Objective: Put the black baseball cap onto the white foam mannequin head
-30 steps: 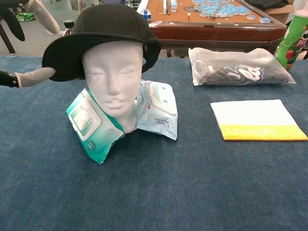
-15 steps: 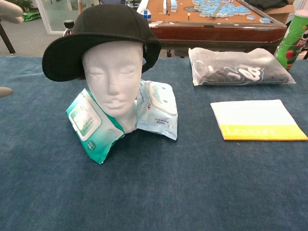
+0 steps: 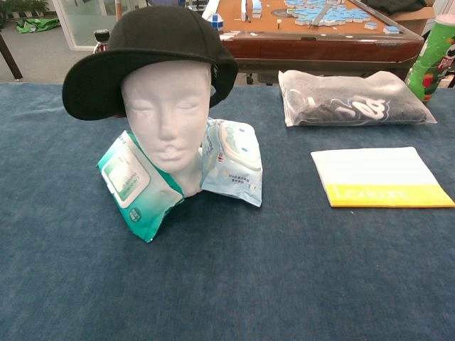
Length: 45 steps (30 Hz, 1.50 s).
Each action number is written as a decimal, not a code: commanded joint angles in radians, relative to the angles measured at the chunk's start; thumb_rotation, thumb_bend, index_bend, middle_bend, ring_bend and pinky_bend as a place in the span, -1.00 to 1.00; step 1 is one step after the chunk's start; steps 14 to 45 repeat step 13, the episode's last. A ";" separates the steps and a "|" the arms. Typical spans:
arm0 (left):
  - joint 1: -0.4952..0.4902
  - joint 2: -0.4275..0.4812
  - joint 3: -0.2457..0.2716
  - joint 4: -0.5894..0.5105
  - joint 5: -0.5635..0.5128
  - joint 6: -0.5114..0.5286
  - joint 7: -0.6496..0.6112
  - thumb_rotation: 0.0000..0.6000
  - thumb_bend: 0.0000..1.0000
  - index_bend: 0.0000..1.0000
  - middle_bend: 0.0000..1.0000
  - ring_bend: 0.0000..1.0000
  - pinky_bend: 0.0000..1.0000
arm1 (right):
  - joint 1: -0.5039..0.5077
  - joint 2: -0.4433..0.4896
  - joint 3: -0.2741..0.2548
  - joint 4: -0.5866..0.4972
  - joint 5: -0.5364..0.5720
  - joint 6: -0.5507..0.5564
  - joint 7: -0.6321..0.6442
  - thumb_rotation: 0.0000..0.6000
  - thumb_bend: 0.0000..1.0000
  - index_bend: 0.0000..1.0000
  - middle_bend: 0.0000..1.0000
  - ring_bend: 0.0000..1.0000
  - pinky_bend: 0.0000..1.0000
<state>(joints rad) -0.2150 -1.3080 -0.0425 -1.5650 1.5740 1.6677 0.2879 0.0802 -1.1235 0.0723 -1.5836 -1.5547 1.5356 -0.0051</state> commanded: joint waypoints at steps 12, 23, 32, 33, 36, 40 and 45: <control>0.039 0.122 0.011 -0.013 -0.084 -0.105 -0.083 1.00 -0.83 0.12 0.09 -0.22 0.10 | -0.002 -0.012 0.011 0.005 0.027 0.000 -0.024 1.00 -1.00 -0.73 -0.64 -0.76 -0.39; 0.040 0.124 0.009 -0.012 -0.086 -0.108 -0.088 1.00 -0.83 0.12 0.09 -0.22 0.10 | -0.002 -0.013 0.011 0.006 0.027 0.000 -0.025 1.00 -1.00 -0.73 -0.64 -0.76 -0.39; 0.040 0.124 0.009 -0.012 -0.086 -0.108 -0.088 1.00 -0.83 0.12 0.09 -0.22 0.10 | -0.002 -0.013 0.011 0.006 0.027 0.000 -0.025 1.00 -1.00 -0.73 -0.64 -0.76 -0.39; 0.040 0.124 0.009 -0.012 -0.086 -0.108 -0.088 1.00 -0.83 0.12 0.09 -0.22 0.10 | -0.002 -0.013 0.011 0.006 0.027 0.000 -0.025 1.00 -1.00 -0.73 -0.64 -0.76 -0.39; 0.040 0.124 0.009 -0.012 -0.086 -0.108 -0.088 1.00 -0.83 0.12 0.09 -0.22 0.10 | -0.002 -0.013 0.011 0.006 0.027 0.000 -0.025 1.00 -1.00 -0.73 -0.64 -0.76 -0.39; 0.040 0.124 0.009 -0.012 -0.086 -0.108 -0.088 1.00 -0.83 0.12 0.09 -0.22 0.10 | -0.002 -0.013 0.011 0.006 0.027 0.000 -0.025 1.00 -1.00 -0.73 -0.64 -0.76 -0.39; 0.040 0.124 0.009 -0.012 -0.086 -0.108 -0.088 1.00 -0.83 0.12 0.09 -0.22 0.10 | -0.002 -0.013 0.011 0.006 0.027 0.000 -0.025 1.00 -1.00 -0.73 -0.64 -0.76 -0.39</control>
